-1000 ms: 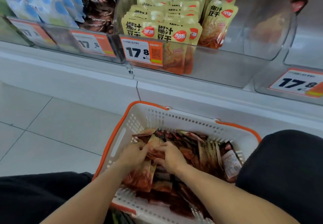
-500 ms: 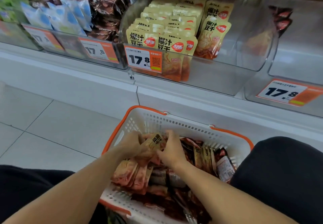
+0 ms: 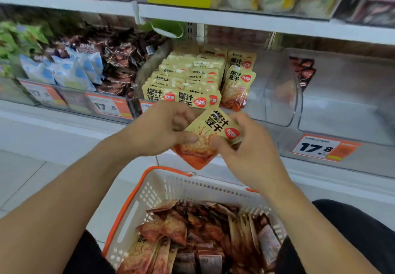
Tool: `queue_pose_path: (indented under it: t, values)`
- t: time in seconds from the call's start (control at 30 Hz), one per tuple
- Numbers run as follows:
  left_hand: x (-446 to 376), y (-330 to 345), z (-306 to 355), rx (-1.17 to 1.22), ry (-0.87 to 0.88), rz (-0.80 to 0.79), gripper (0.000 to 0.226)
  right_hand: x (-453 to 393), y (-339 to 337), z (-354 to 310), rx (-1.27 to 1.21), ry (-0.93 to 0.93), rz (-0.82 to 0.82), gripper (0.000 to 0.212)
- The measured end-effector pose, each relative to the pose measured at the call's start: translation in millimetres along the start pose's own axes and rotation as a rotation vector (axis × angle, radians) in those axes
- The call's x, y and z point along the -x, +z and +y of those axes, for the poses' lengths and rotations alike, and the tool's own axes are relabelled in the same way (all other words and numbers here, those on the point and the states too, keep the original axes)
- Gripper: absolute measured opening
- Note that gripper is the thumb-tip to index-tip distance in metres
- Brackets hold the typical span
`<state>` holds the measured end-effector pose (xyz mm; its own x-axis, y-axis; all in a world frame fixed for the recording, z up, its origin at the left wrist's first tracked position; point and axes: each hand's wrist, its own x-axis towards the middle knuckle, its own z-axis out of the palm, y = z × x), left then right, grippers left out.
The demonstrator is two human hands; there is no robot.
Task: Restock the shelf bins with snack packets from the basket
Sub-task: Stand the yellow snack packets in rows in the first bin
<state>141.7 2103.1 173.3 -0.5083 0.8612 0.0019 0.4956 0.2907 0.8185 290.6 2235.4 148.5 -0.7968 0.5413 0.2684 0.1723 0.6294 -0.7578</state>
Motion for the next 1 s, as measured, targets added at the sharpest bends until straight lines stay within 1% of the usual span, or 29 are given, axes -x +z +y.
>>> queue_pose_path:
  t: [0.07, 0.1, 0.17, 0.2, 0.23, 0.33, 0.47, 0.53, 0.6, 0.67, 0.73, 0.83, 0.9, 1.0]
  values:
    - [-4, 7, 21, 0.088, 0.158, 0.182, 0.018, -3, -35, -8, 0.05, -0.06, 0.133, 0.027]
    - [-6, 8, 26, 0.078, 0.227, 0.261, 0.019, -5, -50, -11, 0.113, -0.109, 0.221, 0.026]
    - [-10, 4, 22, -0.117, 0.338, 0.401, 0.022, -12, -71, -17, 0.244, -0.186, 0.381, 0.025]
    - [-12, -1, 15, -0.233, 0.372, 0.456, 0.025, -18, -78, -17, 0.282, -0.2, 0.421, 0.025]
    - [-14, -7, 6, -0.322, 0.387, 0.488, 0.028, -28, -81, -16, 0.31, -0.198, 0.422, 0.026]
    - [-22, -15, -22, -0.449, 0.386, 0.464, 0.046, -71, -74, -7, 0.484, -0.138, 0.292, 0.031]
    - [-30, -5, -37, -0.525, 0.351, 0.432, 0.057, -131, -45, 20, 0.687, -0.027, 0.097, 0.039]
    - [-34, 2, -39, -0.561, 0.348, 0.407, 0.061, -154, -32, 34, 0.765, 0.041, 0.032, 0.043]
    - [-37, 8, -42, -0.577, 0.368, 0.396, 0.064, -171, -25, 43, 0.814, 0.091, 0.005, 0.045]
    - [-40, 14, -42, -0.605, 0.371, 0.429, 0.064, -183, -22, 49, 0.809, 0.118, 0.007, 0.048]
    - [-43, 17, -41, -0.616, 0.366, 0.481, 0.06, -191, -19, 54, 0.789, 0.158, 0.0, 0.055]
    - [-48, 17, -41, -0.611, 0.369, 0.518, 0.056, -195, -14, 60, 0.706, 0.306, -0.023, 0.07]
    - [-50, 17, -44, -0.616, 0.376, 0.534, 0.054, -194, -11, 67, 0.597, 0.39, -0.037, 0.083]
    - [-51, 19, -44, -0.615, 0.373, 0.556, 0.051, -195, -8, 74, 0.509, 0.373, -0.005, 0.089]
